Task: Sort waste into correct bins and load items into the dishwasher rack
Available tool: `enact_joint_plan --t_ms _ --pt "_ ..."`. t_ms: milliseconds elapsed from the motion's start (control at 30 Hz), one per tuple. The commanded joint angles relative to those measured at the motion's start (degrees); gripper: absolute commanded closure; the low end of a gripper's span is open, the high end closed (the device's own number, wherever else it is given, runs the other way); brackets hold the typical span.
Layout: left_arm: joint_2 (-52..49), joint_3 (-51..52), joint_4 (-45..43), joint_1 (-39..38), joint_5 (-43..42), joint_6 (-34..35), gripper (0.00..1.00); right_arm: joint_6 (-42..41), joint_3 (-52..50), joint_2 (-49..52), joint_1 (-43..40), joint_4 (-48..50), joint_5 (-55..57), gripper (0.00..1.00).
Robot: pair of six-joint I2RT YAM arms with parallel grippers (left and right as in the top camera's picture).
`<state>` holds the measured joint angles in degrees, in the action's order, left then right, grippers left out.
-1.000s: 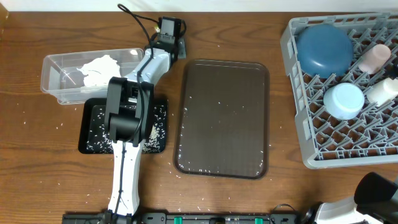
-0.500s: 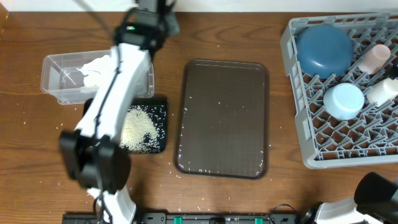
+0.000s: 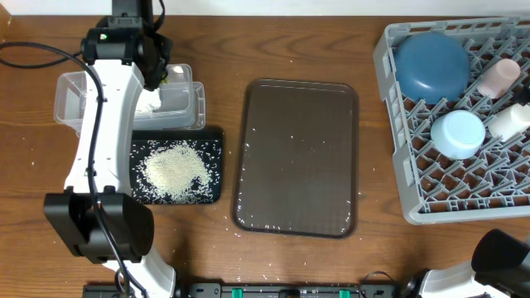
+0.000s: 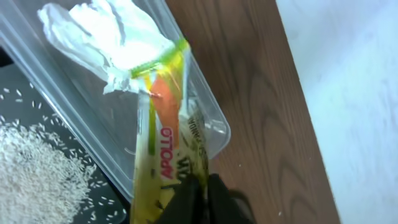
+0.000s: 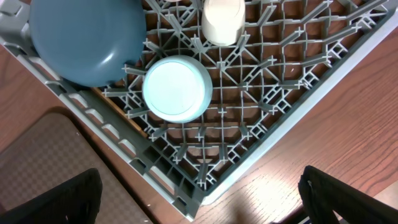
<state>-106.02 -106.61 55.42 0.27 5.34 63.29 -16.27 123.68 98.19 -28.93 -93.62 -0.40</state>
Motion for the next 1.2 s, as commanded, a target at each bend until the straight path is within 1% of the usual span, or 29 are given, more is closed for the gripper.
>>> enact_joint_plan --t_ms 0,67,100,133,200,333,400,433,467,500,567,633,700,833,867,933,1000,1167 --pt "-1.36 0.52 0.28 1.07 1.81 3.26 0.63 0.48 -0.11 0.35 -0.26 -0.04 0.39 0.01" --pt "-1.40 0.55 0.26 1.42 2.03 3.23 0.43 0.48 -0.11 0.35 -0.26 -0.04 0.39 0.01" --pt "-1.40 0.55 0.22 1.57 2.03 3.26 0.36 0.48 -0.11 0.35 -0.26 -0.04 0.39 0.01" --pt "-1.40 0.55 0.17 1.81 2.03 3.26 0.33 0.48 -0.11 0.35 -0.26 -0.04 0.39 0.01" --pt "-1.40 0.55 0.22 2.14 2.03 3.23 0.31 0.48 -0.11 0.35 -0.26 -0.04 0.39 0.01" --pt "-1.40 0.55 -0.07 2.40 2.99 2.16 0.31 0.48 -0.11 0.35 -0.26 -0.04 0.39 0.01" --pt "-1.40 0.55 -0.79 2.19 1.42 -1.90 0.34 0.48 -0.11 0.35 -0.26 -0.04 0.39 0.01" --pt "-1.44 0.55 -1.40 1.84 -0.35 -6.47 0.36 0.48 -0.11 0.35 -0.26 -0.04 0.39 0.01" --pt "-1.64 0.55 -2.49 1.33 -1.49 -11.04 0.41 0.48 -0.11 0.35 -0.26 -0.04 0.39 0.01" --pt "-2.10 0.55 -4.68 0.46 -2.69 -18.05 0.45 0.48 -0.11 0.35 -0.26 -0.04 0.39 0.01" --pt "-3.19 0.55 -7.37 -1.09 -4.37 -28.72 0.54 0.48 -0.11 0.35 -0.26 -0.04 0.39 0.01" --pt "-4.83 0.55 -8.59 -2.73 -4.35 -34.49 0.65 0.48 -0.11 0.35 -0.26 -0.04 0.39 0.01" --pt "-6.86 0.55 -8.61 -3.91 -4.28 -35.19 0.75 0.48 -0.11 0.35 -0.26 -0.04 0.39 0.01" --pt "-11.02 0.55 -8.33 -4.59 -4.28 -34.42 0.81 0.48 -0.11 0.35 -0.26 -0.04 0.39 0.01" --pt "-11.72 0.55 -8.11 -4.59 -4.28 -33.99 0.86 0.48 -0.11 0.35 -0.26 -0.04 0.39 0.01" --pt "-12.70 0.55 -7.93 -4.42 -4.24 -33.90 0.91 0.48 -0.11 0.35 -0.26 -0.04 0.39 0.01" --pt "-12.94 0.55 -7.98 -4.33 -2.93 -33.88 0.93 0.48 -0.11 0.35 -0.26 -0.04 0.39 0.01" --pt "-12.15 0.52 -8.15 -4.31 -1.70 -33.90 0.94 0.48 -0.11 0.35 -0.26 -0.04 0.39 0.01"
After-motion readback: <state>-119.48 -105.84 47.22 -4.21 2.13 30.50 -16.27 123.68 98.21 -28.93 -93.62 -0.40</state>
